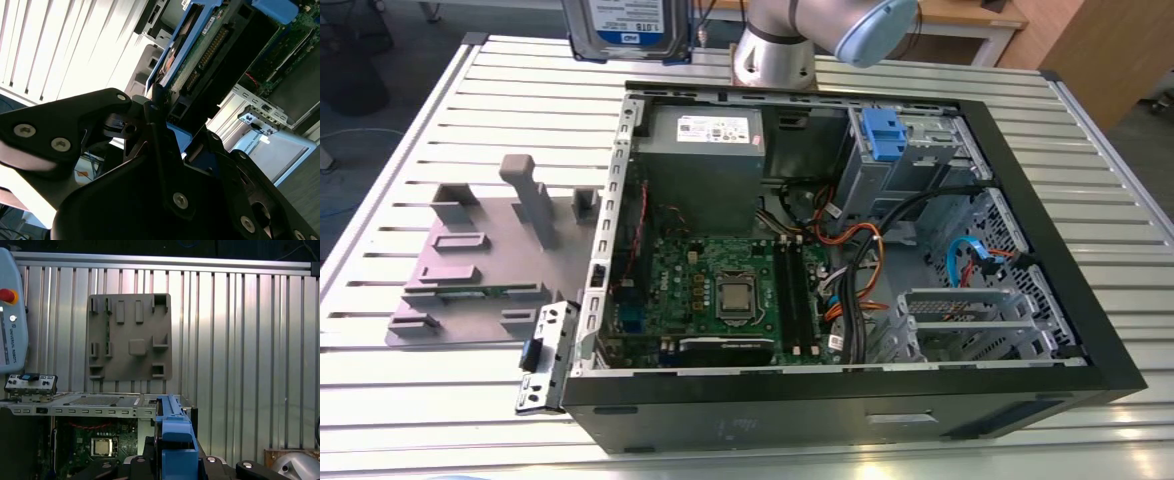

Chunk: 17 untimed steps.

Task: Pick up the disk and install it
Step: 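Pick up the disk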

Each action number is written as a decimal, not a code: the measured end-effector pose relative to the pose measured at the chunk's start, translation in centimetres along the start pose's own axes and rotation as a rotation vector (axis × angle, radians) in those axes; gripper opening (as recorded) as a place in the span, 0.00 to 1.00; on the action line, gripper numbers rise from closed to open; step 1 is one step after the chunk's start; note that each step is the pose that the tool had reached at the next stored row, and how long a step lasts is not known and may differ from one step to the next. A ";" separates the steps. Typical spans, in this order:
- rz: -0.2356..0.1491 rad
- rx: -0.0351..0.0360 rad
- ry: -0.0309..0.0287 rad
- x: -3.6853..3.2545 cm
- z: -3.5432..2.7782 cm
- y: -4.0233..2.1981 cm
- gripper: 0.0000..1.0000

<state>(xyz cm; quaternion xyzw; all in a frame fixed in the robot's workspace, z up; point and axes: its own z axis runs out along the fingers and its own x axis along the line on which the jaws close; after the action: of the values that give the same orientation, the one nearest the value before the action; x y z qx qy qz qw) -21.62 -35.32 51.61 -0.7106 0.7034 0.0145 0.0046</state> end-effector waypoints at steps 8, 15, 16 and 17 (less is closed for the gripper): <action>0.000 0.0000 0.0000 0.00 0.00 -0.27 0.36; 0.000 0.0000 0.0000 0.01 0.00 -0.51 0.36; 0.000 -0.0001 0.0000 0.01 0.00 -0.55 0.36; 0.000 0.0000 0.0000 0.01 0.00 -0.57 0.36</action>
<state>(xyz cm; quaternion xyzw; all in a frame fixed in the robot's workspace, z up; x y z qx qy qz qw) -21.05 -35.32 51.60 -0.7106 0.7034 0.0145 0.0046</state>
